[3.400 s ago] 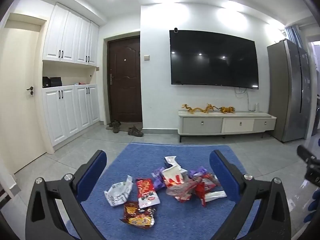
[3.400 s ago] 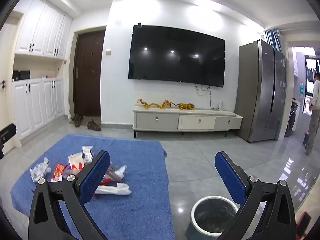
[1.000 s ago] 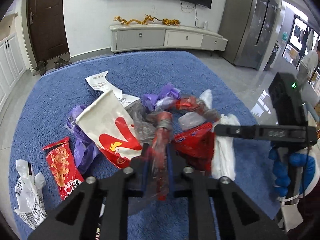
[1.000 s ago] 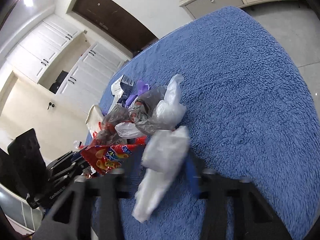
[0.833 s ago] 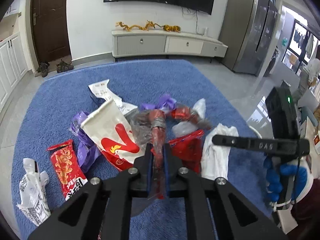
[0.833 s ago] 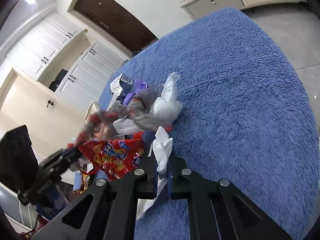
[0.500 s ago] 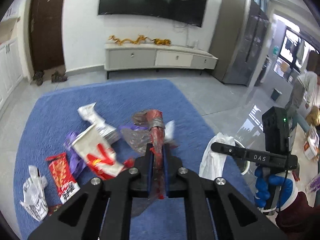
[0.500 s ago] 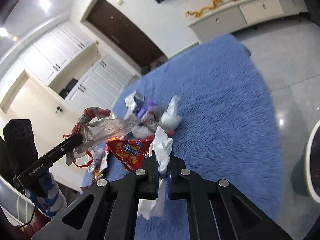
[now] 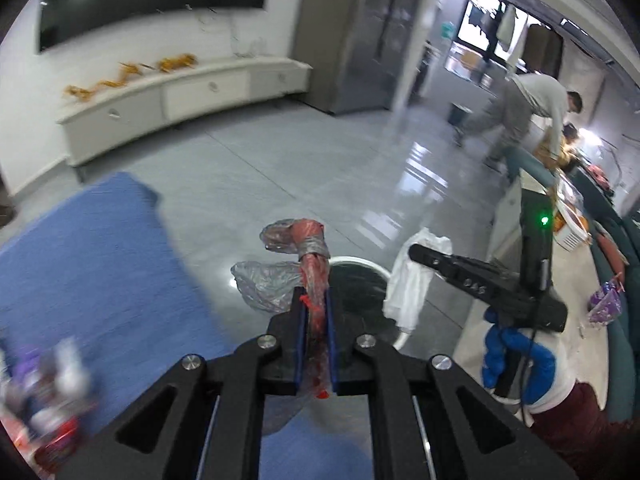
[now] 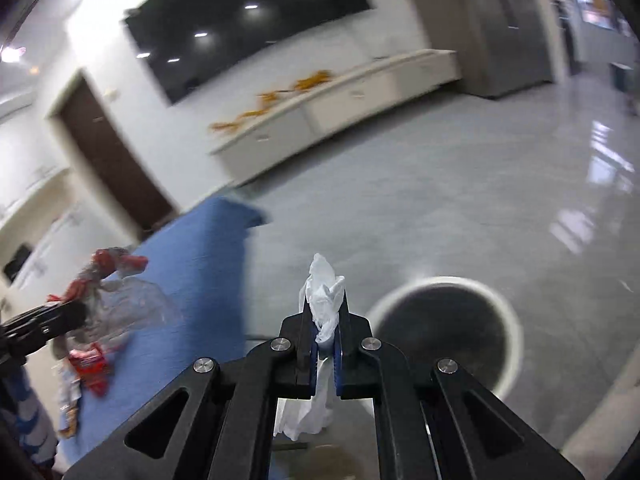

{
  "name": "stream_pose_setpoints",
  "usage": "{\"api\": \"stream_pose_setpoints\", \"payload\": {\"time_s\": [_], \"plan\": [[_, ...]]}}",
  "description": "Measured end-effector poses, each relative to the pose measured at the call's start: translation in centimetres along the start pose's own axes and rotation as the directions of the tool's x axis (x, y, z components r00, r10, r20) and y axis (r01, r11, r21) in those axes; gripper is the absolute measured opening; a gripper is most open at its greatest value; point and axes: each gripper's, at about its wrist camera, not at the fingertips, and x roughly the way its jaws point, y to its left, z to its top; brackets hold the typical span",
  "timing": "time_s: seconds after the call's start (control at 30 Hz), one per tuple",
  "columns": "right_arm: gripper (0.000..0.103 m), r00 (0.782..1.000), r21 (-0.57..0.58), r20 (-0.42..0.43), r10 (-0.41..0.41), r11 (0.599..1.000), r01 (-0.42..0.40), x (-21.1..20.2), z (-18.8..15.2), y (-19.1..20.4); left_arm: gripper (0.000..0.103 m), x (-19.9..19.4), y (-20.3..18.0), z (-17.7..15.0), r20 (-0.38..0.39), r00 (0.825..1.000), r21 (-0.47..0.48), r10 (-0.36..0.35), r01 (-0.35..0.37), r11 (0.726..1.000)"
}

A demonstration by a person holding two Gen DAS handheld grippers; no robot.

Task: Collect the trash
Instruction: 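Carry both items to the trash bin and open both tools over it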

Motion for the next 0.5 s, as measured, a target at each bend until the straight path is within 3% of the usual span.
{"api": "stream_pose_setpoints", "payload": {"time_s": [0.2, 0.37, 0.43, 0.5], "plan": [[0.009, 0.992, 0.08, -0.015, -0.127, 0.989, 0.128, 3.5, 0.5, -6.3, 0.01, 9.7, -2.3, 3.2, -0.095, 0.991, -0.02, -0.095, 0.094, 0.995], [0.013, 0.985, 0.123, -0.063, -0.161, 0.978, 0.168, 6.9, 0.9, -9.1, 0.016, 16.0, -2.5, 4.4, -0.171, 0.973, -0.077, -0.154, 0.143, 0.987], [0.033, 0.983, 0.128, -0.084, -0.166, 0.976, 0.176, 7.9, 0.3, -9.6, 0.042, 17.6, -2.2, 4.5, -0.187, 0.968, -0.107, -0.167, 0.149, 0.983], [0.041, 0.977, 0.124, -0.101, -0.187, 0.972, 0.199, 8.6, 0.0, -10.1, 0.051, 18.3, -1.8, 4.3, -0.184, 0.969, -0.126, -0.167, 0.145, 0.981]]}}
